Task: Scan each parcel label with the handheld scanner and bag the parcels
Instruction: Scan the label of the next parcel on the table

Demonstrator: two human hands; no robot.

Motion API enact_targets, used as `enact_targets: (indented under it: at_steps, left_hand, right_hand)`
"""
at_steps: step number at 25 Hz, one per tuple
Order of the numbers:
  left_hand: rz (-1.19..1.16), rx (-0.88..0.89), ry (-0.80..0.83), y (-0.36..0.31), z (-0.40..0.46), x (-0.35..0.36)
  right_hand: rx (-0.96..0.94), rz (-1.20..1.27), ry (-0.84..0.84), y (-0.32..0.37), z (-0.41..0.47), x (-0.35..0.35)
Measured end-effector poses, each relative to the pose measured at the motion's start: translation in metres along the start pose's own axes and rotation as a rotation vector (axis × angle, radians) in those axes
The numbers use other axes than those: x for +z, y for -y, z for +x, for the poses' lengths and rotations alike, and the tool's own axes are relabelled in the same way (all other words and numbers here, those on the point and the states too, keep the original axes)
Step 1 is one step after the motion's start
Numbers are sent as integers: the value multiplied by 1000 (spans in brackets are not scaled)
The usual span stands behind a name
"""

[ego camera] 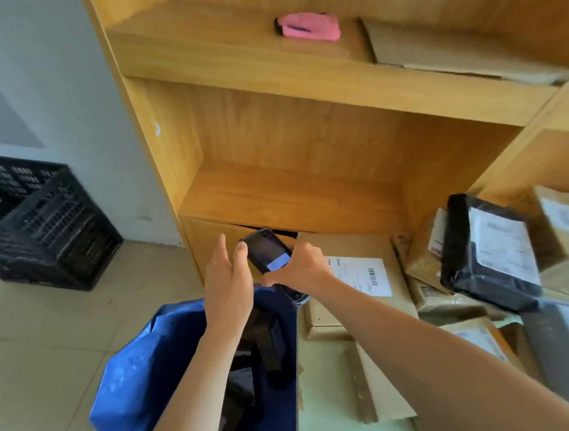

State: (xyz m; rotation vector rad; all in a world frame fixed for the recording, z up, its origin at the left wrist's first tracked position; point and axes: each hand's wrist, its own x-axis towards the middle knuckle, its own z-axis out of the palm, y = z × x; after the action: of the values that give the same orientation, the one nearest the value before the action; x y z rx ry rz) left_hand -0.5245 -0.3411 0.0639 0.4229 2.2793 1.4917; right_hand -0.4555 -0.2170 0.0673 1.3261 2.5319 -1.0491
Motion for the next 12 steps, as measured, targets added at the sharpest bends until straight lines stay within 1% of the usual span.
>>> enact_targets:
  at_steps: [4, 7, 10, 12]
  left_hand:
    - [52, 61, 126, -34, -13, 26]
    - [132, 66, 272, -52, -15, 51]
    - [247, 124, 390, -58, -15, 72]
    - [264, 183, 446, -57, -13, 83]
  right_hand:
    - [20, -97, -62, -20, -24, -50]
    - [83, -168, -87, -38, -39, -83]
    - [121, -337, -85, -61, -44, -106]
    - [140, -465, -76, -77, -48, -122]
